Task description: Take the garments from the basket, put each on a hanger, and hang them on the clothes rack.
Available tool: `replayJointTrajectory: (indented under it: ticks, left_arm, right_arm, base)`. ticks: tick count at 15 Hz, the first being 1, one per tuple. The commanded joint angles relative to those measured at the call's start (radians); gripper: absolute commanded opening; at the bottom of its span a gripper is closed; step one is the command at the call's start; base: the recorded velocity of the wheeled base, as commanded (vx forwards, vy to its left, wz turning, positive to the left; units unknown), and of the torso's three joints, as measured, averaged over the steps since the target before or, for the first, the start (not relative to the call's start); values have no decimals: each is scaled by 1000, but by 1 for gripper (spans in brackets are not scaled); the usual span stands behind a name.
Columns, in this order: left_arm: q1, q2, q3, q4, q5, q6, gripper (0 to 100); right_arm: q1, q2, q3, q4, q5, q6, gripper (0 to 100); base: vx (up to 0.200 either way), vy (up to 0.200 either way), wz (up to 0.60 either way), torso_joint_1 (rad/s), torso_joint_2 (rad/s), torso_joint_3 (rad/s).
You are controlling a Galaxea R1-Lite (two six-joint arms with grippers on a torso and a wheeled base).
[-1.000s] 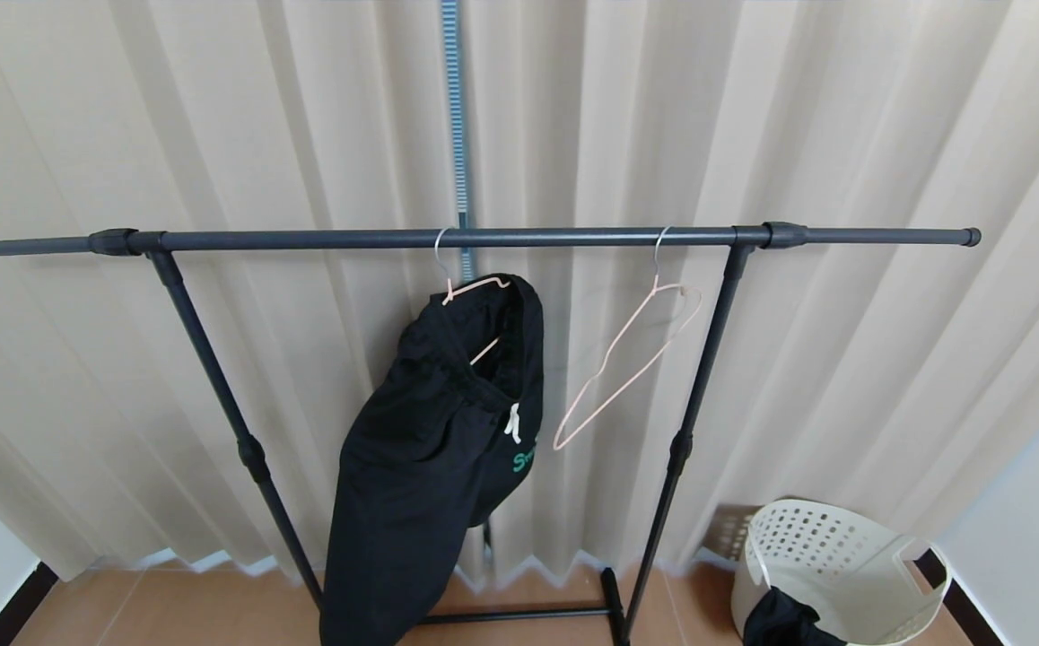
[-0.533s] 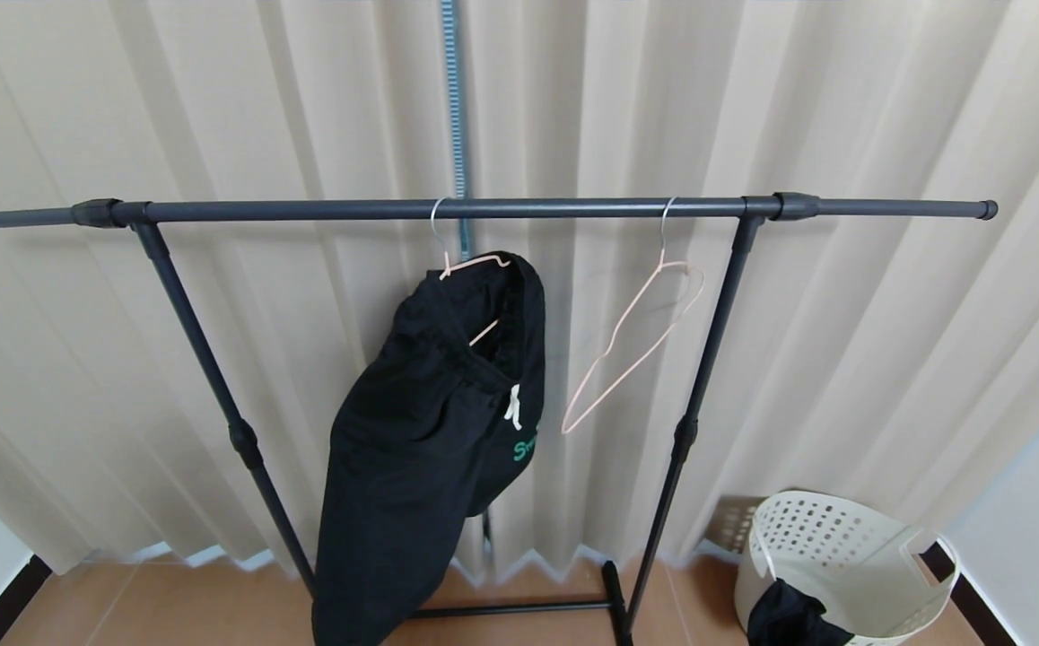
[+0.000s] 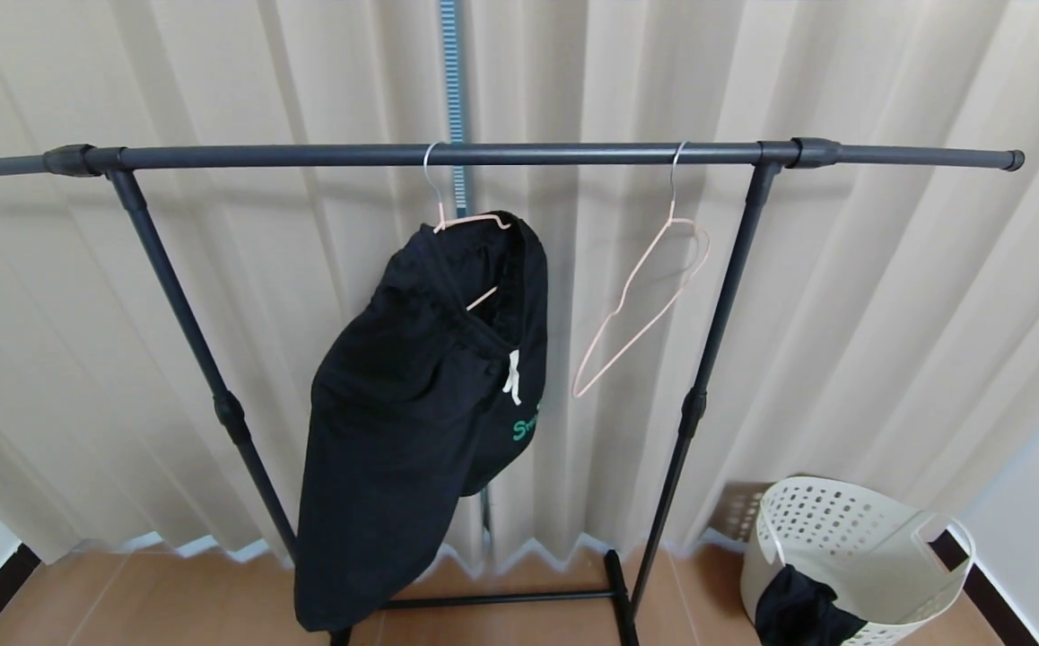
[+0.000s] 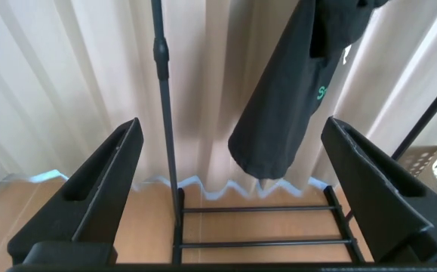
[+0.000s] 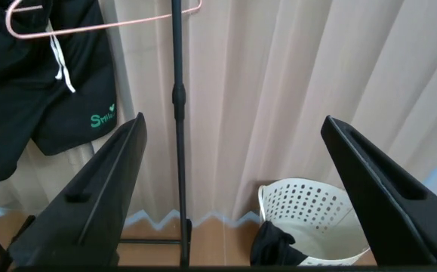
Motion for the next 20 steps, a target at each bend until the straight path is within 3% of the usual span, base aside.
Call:
replayJointTrajectory:
  ticks: [1, 10, 20]
  left_arm:
    - [0, 1, 0, 0, 0, -1, 100]
    - [0, 1, 0, 0, 0, -2, 100]
    - [0, 1, 0, 0, 0, -2, 100]
  right_arm:
    - [0, 2, 0, 0, 0, 0, 100]
    - [0, 2, 0, 0, 0, 0, 100]
    - [0, 2, 0, 0, 0, 0, 100]
  base:
    - [0, 0, 0, -222, 549, 320]
    - [0, 0, 0, -195, 530, 331]
    - [0, 0, 0, -120, 474, 347]
